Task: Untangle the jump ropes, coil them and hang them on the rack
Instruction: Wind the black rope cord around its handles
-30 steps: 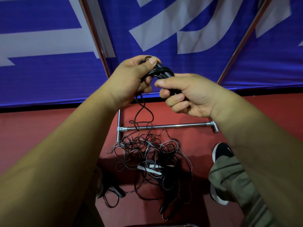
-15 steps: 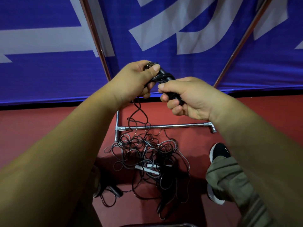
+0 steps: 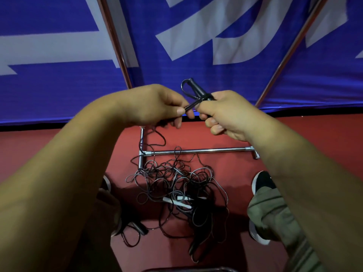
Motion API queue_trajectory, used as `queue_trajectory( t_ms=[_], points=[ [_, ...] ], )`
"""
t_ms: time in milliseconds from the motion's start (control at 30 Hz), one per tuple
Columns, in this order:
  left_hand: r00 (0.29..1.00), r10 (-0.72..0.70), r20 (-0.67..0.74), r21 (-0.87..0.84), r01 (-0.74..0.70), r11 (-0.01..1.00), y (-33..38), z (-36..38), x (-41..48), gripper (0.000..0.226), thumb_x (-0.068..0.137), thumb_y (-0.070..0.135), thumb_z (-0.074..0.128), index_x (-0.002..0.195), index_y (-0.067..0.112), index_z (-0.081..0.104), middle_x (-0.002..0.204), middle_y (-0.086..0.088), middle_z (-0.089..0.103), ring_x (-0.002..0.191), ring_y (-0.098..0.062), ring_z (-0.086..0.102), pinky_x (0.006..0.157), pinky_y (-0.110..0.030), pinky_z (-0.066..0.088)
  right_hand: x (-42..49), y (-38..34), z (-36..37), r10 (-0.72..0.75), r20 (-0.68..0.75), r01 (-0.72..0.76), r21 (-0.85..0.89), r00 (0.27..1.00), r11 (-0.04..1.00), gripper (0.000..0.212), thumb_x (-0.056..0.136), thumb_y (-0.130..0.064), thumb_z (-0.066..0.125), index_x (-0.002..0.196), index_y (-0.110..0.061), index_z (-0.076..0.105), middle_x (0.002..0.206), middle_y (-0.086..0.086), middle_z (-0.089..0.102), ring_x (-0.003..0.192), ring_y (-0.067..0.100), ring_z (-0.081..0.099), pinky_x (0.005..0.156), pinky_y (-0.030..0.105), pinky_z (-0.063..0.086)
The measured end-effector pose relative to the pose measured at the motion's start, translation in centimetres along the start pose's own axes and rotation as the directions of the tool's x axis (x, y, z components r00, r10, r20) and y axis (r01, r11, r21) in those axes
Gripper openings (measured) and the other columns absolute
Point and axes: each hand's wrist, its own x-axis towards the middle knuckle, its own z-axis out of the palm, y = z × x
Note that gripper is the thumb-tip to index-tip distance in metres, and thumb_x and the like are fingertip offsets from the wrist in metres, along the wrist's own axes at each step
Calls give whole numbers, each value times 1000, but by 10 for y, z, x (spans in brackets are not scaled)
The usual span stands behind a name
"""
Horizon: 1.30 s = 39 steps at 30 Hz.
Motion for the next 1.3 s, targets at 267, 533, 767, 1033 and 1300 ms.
queue_trajectory(
  t_ms=[267, 533, 767, 1033, 1300],
  points=[
    [977, 1, 212, -212, 44, 976, -11, -4, -10, 32, 104, 6, 62, 128, 24, 73, 98, -11, 78, 87, -14, 74, 77, -26, 59, -1, 1, 3, -8, 83, 7, 18, 996, 1000, 33, 98, -6, 67, 125, 11, 59, 70, 3, 52, 51, 9, 33, 42, 22, 22],
    [966, -135, 219, -156, 171, 973, -20, 11, -8, 15, 105, 17, 63, 106, 8, 75, 96, -13, 74, 95, -24, 80, 84, -39, 64, -22, -11, 1, -5, 374, -5, 25, 928, 1000, 36, 93, -35, 76, 116, -14, 57, 73, -2, 49, 55, 7, 25, 42, 20, 14],
    [978, -148, 148, -261, 183, 948, -14, 25, 5, 24, 111, 23, 54, 107, 7, 71, 92, -6, 64, 90, -24, 80, 65, -23, 58, -18, -15, 3, -11, 196, -23, 168, 981, 986, 20, 104, -32, 63, 96, -19, 51, 73, 3, 53, 54, 9, 25, 41, 18, 15],
    [988, -132, 83, -226, 148, 963, -22, 26, 13, 15, 109, 18, 57, 106, 9, 69, 101, -9, 79, 96, -11, 77, 76, -25, 59, -18, -13, 0, -59, 148, 37, 144, 987, 989, 17, 106, -27, 59, 93, -18, 54, 77, 8, 57, 52, 12, 31, 39, 17, 18],
    [987, -163, 1, -286, 156, 946, -25, 33, 23, 19, 107, 16, 61, 116, 0, 65, 100, -11, 80, 93, -21, 80, 85, -40, 66, -24, -15, -1, -64, 221, 48, 77, 973, 996, 25, 103, -37, 69, 107, -16, 56, 74, 1, 54, 54, 10, 28, 43, 22, 17]
  ],
)
